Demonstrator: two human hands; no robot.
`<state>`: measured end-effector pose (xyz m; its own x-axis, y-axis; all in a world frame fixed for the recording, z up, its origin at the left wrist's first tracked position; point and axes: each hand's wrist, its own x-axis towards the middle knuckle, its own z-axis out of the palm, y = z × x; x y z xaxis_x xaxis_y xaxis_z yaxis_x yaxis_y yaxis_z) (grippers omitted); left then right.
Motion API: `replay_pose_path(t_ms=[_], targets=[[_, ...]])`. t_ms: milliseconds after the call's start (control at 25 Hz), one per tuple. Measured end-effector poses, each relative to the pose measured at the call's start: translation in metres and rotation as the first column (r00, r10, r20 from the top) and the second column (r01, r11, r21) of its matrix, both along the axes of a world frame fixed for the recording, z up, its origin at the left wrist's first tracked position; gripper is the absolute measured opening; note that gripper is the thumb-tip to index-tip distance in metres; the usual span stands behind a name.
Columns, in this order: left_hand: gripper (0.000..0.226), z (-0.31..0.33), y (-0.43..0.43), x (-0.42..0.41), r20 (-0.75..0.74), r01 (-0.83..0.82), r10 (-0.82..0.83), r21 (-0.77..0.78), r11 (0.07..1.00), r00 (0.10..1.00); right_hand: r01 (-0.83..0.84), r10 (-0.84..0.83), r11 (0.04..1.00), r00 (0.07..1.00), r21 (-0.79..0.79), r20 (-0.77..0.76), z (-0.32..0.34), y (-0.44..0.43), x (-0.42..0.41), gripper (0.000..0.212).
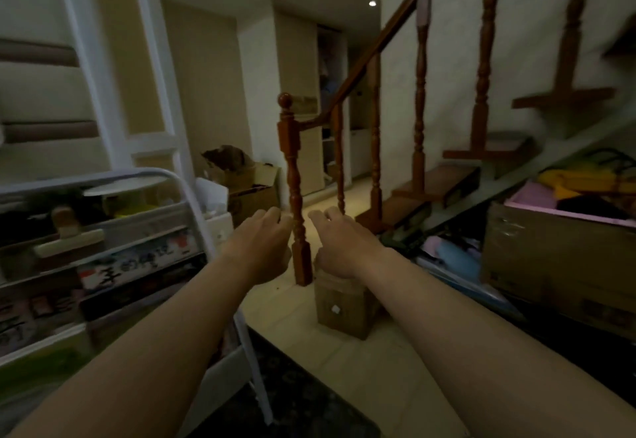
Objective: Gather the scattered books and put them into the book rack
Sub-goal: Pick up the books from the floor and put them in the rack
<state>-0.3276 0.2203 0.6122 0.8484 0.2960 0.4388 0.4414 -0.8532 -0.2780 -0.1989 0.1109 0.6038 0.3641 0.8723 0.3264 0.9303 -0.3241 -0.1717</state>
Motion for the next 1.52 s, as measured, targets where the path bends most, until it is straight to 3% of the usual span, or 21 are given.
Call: replay_pose_path(t_ms=[160, 360, 560, 720, 920, 1160, 1320, 1440, 1520], targets=[[0.036, -0.030, -0.040, 0.085, -0.050, 0.092, -0.097, -0.079, 0.993, 0.994, 0.120, -0.122, 0.992, 0.990, -0.027, -0.069, -0.035, -0.059, 0.077, 0.061], [0.026, -0.108, -0.096, 0.182, -0.208, 0.172, -0.199, -0.140, 0.975, 0.958, 0.275, -0.284, 0.958, 0.941, -0.077, -0.182, -0.109, -0.136, 0.168, 0.060], [0.027, -0.213, -0.141, 0.261, -0.351, 0.289, -0.362, -0.244, 0.926, 0.864, 0.443, -0.495, 0.868, 0.816, -0.225, -0.299, -0.219, -0.204, 0.244, 0.065], [0.031, -0.307, -0.158, 0.306, -0.430, 0.292, -0.424, -0.340, 0.894, 0.797, 0.541, -0.640, 0.768, 0.679, -0.344, -0.360, -0.323, -0.248, 0.283, 0.055], [0.045, -0.423, -0.172, 0.342, -0.531, 0.235, -0.469, -0.448, 0.862, 0.705, 0.543, -0.746, 0.662, 0.539, -0.517, -0.390, -0.452, -0.283, 0.312, 0.066], [0.052, -0.540, -0.187, 0.366, -0.614, 0.227, -0.537, -0.511, 0.829, 0.578, 0.431, -0.775, 0.624, 0.448, -0.652, -0.445, -0.594, -0.287, 0.314, 0.055], [0.052, -0.599, -0.192, 0.374, -0.656, 0.251, -0.572, -0.522, 0.815, 0.493, 0.340, -0.799, 0.555, 0.472, -0.760, -0.372, -0.658, -0.295, 0.309, 0.055], [0.056, -0.628, -0.196, 0.372, -0.688, 0.224, -0.584, -0.545, 0.808, 0.431, 0.310, -0.770, 0.520, 0.574, -0.796, -0.280, -0.676, -0.299, 0.304, 0.068], [0.061, -0.640, -0.198, 0.370, -0.706, 0.219, -0.595, -0.557, 0.801, 0.384, 0.315, -0.734, 0.500, 0.649, -0.807, -0.201, -0.682, -0.297, 0.299, 0.064]])
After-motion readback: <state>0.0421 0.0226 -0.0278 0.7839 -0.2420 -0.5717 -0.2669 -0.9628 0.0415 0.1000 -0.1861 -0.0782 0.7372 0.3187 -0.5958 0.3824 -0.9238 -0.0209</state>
